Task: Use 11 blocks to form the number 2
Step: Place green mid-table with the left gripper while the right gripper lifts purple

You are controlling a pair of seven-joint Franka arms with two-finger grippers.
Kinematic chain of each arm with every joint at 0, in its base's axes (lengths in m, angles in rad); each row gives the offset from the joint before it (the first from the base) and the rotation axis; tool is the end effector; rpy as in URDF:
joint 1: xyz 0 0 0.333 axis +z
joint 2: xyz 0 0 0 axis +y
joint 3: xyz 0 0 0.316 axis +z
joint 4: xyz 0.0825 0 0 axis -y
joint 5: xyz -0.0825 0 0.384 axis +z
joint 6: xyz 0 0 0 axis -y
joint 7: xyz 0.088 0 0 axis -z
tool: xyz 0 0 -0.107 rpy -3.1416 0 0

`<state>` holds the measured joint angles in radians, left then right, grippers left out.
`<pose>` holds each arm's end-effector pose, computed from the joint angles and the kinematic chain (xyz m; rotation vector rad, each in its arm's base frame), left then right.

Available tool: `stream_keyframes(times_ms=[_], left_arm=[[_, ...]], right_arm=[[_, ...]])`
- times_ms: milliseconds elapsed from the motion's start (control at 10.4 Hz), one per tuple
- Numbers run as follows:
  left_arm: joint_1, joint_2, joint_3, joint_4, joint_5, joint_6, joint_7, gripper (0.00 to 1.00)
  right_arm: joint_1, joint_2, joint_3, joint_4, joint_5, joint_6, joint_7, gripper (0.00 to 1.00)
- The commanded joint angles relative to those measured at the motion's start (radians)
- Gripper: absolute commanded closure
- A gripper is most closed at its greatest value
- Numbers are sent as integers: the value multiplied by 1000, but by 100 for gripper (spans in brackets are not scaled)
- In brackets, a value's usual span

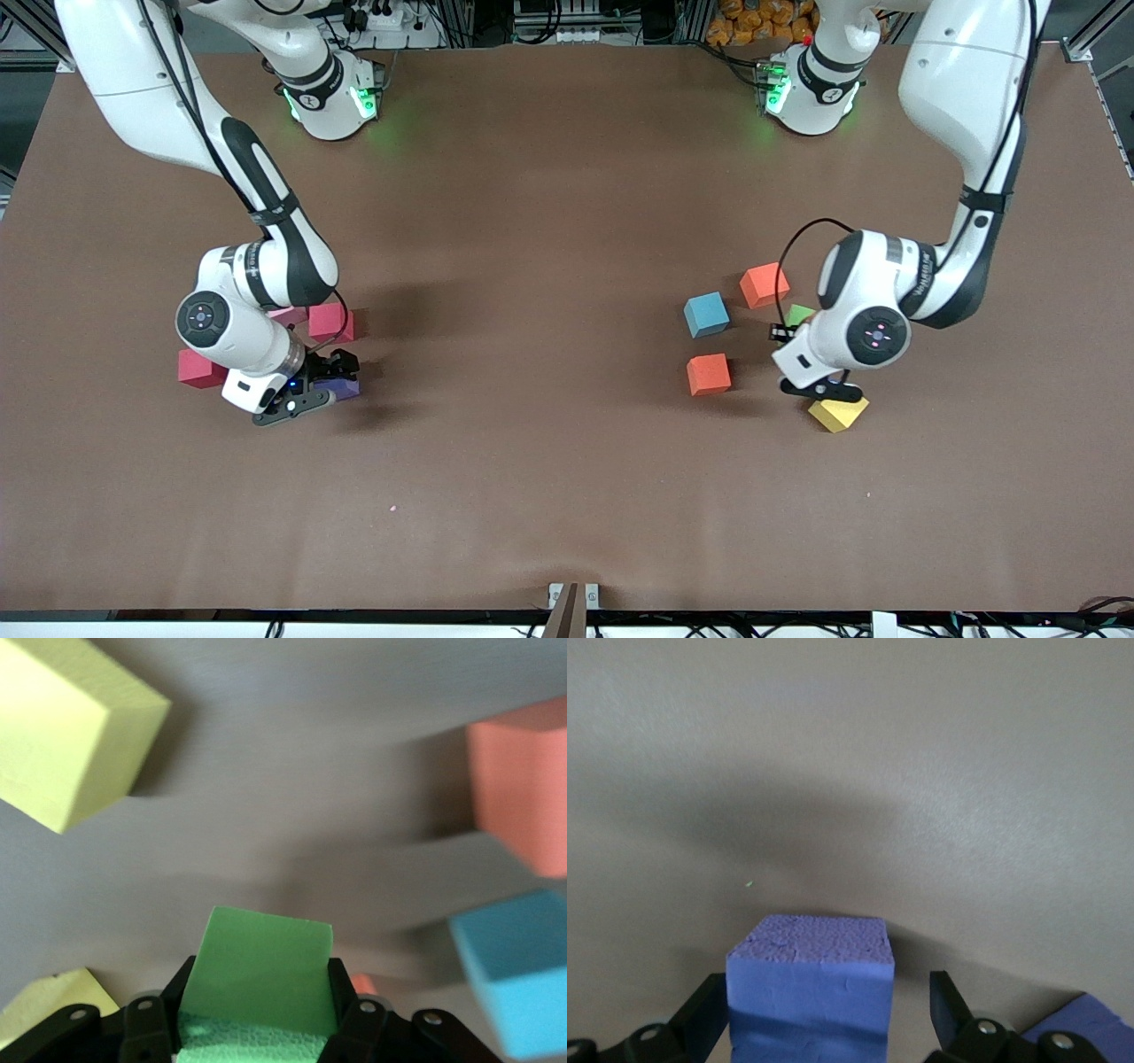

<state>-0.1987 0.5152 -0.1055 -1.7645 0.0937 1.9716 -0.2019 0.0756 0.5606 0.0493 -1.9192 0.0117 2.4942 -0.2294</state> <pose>0.5988 -0.1771 0.2528 -3.0006 0.2202 0.4365 0.6238 0.0770 0.1992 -3.0649 -0.5218 -0.0259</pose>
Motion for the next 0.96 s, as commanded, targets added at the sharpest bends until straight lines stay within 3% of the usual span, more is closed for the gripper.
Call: stream_keyframes(times_ms=[0, 385, 674, 867], left_arm=[[-16, -12, -81, 57, -25, -86, -126, 64], [-51, 8, -259, 79, -35, -88, -403, 61], [-203, 55, -275, 80, -98, -76, -566, 60], [-310, 107, -275, 112, -141, -42, -646, 60]], right_arm=[[-2, -31, 4, -9, -4, -23, -7, 0], [-2, -8, 6, -6, 2, -23, -1, 0], [0, 4, 7, -12, 2, 8, -1, 6], [1, -4, 6, -14, 2, 0, 1, 47]])
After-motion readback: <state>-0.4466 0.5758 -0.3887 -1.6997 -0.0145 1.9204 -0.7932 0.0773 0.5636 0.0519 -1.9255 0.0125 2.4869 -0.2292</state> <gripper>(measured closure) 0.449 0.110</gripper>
